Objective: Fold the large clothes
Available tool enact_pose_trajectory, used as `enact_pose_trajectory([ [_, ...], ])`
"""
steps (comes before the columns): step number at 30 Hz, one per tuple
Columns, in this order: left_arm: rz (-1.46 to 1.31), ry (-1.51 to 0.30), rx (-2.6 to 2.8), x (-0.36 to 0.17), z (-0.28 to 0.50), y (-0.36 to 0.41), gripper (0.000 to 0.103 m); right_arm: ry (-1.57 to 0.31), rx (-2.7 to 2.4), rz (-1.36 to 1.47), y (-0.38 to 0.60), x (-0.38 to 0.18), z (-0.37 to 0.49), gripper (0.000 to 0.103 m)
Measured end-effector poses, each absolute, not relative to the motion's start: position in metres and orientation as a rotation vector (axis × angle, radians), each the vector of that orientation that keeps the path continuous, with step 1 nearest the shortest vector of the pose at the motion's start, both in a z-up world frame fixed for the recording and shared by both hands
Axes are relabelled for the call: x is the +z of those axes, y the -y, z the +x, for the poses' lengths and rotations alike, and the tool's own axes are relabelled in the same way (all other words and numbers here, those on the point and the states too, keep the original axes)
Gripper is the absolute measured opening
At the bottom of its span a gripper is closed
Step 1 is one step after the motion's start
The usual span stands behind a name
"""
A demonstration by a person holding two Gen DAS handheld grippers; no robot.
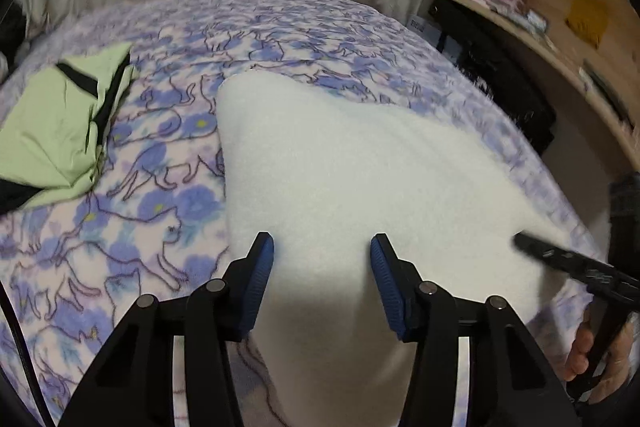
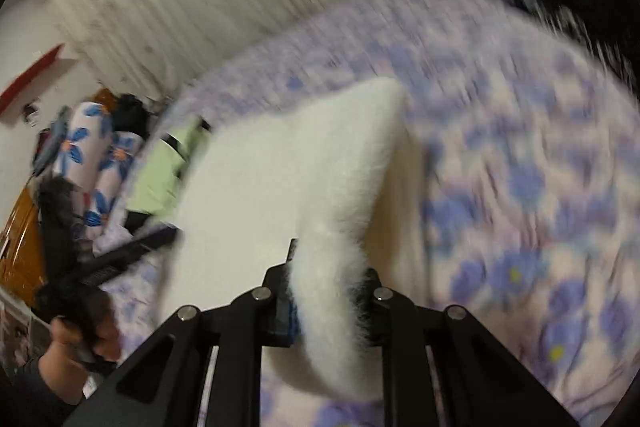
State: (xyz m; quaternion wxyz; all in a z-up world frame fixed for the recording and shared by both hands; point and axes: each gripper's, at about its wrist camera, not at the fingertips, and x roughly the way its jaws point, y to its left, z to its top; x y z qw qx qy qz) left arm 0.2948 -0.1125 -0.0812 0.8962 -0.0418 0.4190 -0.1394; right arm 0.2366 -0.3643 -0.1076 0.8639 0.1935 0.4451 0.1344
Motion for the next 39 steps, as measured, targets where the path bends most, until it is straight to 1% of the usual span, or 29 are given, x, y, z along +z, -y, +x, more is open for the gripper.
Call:
enact_pose_trajectory([
  [2, -0.033, -0.832, -0.255, -0.085, 0.29, 0.124, 0.051, -0.918, 0.288, 0.511, 0.373, -0.133, 0.239, 0.016],
  [4, 0.016, -0.81, -0.221, -0.086, 0.288, 0.132, 0.056, -0.906, 0.276, 0.555, 0.375, -0.132, 0.238, 0.016],
  [6, 0.023, -0.804, -0.205, -0.086, 0.287, 0.134, 0.058, -0.926, 0.251, 0.496, 0.365, -0.122, 0.239, 0.018],
  [7, 0.017, -0.806, -0.205, -0.085, 0.288, 0.133, 0.062, -0.939, 0.244, 0.461, 0.361, -0.117, 0.24, 0.022],
  [8, 0.004, -0.815, -0.218, -0.085, 0.289, 0.13, 0.064, -0.951, 0.236, 0.431, 0.358, -0.112, 0.242, 0.023],
  [9, -0.009, -0.828, -0.236, -0.084, 0.289, 0.129, 0.071, -0.96, 0.229, 0.392, 0.355, -0.103, 0.243, 0.027],
  [10, -0.023, -0.844, -0.252, -0.084, 0.291, 0.126, 0.073, -0.956, 0.228, 0.369, 0.356, -0.095, 0.244, 0.034],
  [11, -0.032, -0.855, -0.255, -0.083, 0.292, 0.123, 0.073, -0.942, 0.227, 0.358, 0.357, -0.088, 0.244, 0.038],
  [13, -0.066, -0.869, -0.271, -0.081, 0.296, 0.116, 0.073, -0.896, 0.22, 0.344, 0.362, -0.07, 0.25, 0.053],
  [14, -0.096, -0.87, -0.277, -0.079, 0.299, 0.11, 0.073, -0.884, 0.215, 0.34, 0.364, -0.065, 0.254, 0.056],
  [15, -0.129, -0.868, -0.276, -0.077, 0.303, 0.103, 0.073, -0.878, 0.202, 0.335, 0.366, -0.06, 0.266, 0.062],
  [16, -0.154, -0.868, -0.27, -0.076, 0.307, 0.098, 0.073, -0.881, 0.197, 0.334, 0.368, -0.059, 0.276, 0.063],
  [21, -0.259, -0.921, -0.227, -0.085, 0.34, 0.068, 0.072, -0.961, 0.164, 0.37, 0.37, -0.074, 0.331, 0.063],
  [24, -0.366, -0.957, -0.26, -0.094, 0.361, 0.054, 0.068, -1.025, 0.158, 0.416, 0.372, -0.091, 0.359, 0.063],
  [25, -0.381, -0.966, -0.266, -0.096, 0.366, 0.054, 0.067, -1.051, 0.163, 0.429, 0.372, -0.1, 0.369, 0.058],
  [27, -0.394, -0.971, -0.28, -0.097, 0.373, 0.055, 0.062, -1.045, 0.152, 0.403, 0.372, -0.103, 0.371, 0.034],
  [28, -0.395, -0.972, -0.286, -0.098, 0.375, 0.057, 0.059, -1.019, 0.15, 0.398, 0.374, -0.099, 0.367, 0.026],
  [30, -0.378, -0.968, -0.295, -0.098, 0.378, 0.064, 0.058, -0.96, 0.144, 0.403, 0.38, -0.093, 0.356, 0.016],
  [32, -0.347, -0.959, -0.297, -0.101, 0.377, 0.072, 0.06, -0.967, 0.121, 0.424, 0.385, -0.106, 0.352, 0.016],
  [35, -0.332, -0.956, -0.286, -0.103, 0.379, 0.077, 0.064, -0.982, 0.105, 0.426, 0.385, -0.116, 0.356, 0.021],
  [36, -0.336, -0.959, -0.28, -0.103, 0.379, 0.076, 0.065, -0.987, 0.096, 0.419, 0.385, -0.114, 0.357, 0.028],
  [37, -0.342, -0.963, -0.275, -0.102, 0.379, 0.076, 0.065, -0.996, 0.081, 0.409, 0.385, -0.111, 0.357, 0.037],
  [39, -0.346, -0.973, -0.259, -0.098, 0.377, 0.074, 0.065, -1.002, 0.065, 0.395, 0.384, -0.103, 0.354, 0.043],
])
